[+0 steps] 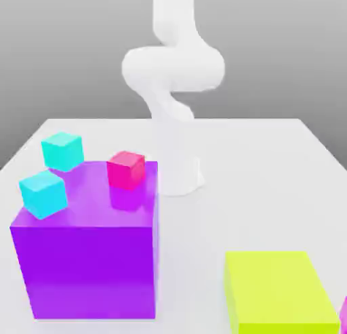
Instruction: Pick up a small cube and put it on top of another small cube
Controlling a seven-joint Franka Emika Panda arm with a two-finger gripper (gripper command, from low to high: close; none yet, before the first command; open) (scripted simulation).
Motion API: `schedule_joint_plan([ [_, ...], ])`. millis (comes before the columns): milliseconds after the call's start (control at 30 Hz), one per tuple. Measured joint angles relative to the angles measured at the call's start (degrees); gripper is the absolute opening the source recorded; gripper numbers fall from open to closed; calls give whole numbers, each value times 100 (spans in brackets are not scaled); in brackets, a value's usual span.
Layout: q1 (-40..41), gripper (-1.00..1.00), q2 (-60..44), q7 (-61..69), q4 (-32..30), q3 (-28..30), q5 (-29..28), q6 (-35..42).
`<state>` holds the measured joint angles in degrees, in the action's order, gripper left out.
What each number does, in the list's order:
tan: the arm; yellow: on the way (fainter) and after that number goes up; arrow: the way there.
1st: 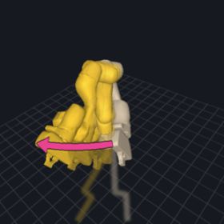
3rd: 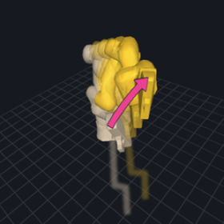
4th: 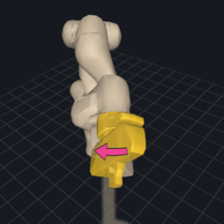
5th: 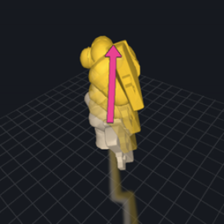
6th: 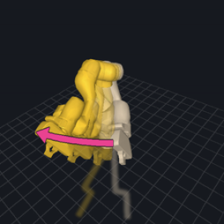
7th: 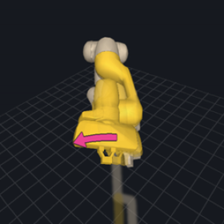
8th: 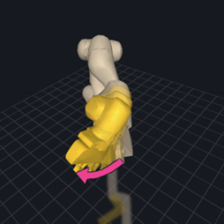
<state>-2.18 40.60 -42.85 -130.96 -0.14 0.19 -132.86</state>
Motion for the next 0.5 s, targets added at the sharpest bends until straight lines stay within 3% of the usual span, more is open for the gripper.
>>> schedule_joint_plan([
  [500, -1052, 0, -3150, 1770, 496, -368, 82, -652],
])
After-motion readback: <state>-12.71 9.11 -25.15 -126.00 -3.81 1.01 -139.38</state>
